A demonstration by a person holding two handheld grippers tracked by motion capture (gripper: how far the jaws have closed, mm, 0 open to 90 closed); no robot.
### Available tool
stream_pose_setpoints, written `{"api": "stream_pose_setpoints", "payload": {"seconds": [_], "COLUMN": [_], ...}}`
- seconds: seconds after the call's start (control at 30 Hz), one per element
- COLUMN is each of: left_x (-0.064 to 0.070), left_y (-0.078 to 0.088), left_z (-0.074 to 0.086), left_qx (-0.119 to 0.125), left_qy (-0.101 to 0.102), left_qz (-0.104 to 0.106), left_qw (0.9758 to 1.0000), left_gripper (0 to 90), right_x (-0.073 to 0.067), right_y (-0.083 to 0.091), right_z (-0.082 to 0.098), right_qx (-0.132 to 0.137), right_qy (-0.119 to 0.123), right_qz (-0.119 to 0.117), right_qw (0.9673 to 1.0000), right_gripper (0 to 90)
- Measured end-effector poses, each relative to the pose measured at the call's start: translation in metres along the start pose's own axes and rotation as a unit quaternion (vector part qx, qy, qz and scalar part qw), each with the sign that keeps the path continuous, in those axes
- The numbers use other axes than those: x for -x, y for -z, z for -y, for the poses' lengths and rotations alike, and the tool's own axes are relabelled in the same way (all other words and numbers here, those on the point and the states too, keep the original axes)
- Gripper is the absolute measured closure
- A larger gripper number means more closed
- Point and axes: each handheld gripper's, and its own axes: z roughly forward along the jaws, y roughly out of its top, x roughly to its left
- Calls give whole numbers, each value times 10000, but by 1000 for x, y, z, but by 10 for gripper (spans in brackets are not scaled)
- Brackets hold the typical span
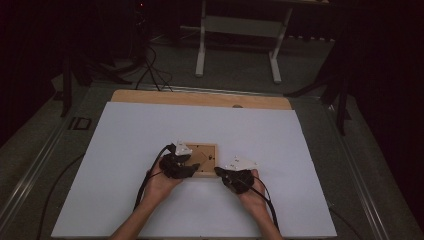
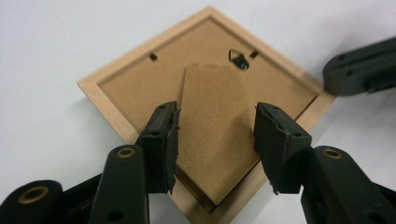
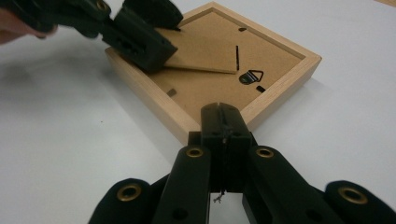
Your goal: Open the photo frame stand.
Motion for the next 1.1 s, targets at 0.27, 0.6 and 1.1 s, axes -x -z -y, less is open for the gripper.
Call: {"api": "stream_pose_setpoints", "payload": {"seconds": [0.27, 0.6, 1.1], "left_x": [-1, -1, 2], "left_y": [2, 2, 4], "left_z": [-4, 0, 3], "left_qx": [60, 35, -76], "left_qy": [146, 206, 106], "left_qz": [21, 9, -47], "left_qw": [9999, 9998, 9999], "left_gripper": [510, 442, 503], "right_x": [0, 0, 0], "right_y": [0, 0, 0], "right_z": [0, 0, 0], "right_qx": [-6, -7, -3], "right_qy": [20, 23, 11], "right_qz": [3, 1, -2], "right_qw": [10000, 10000, 10000], "right_gripper": [898, 898, 898]}}
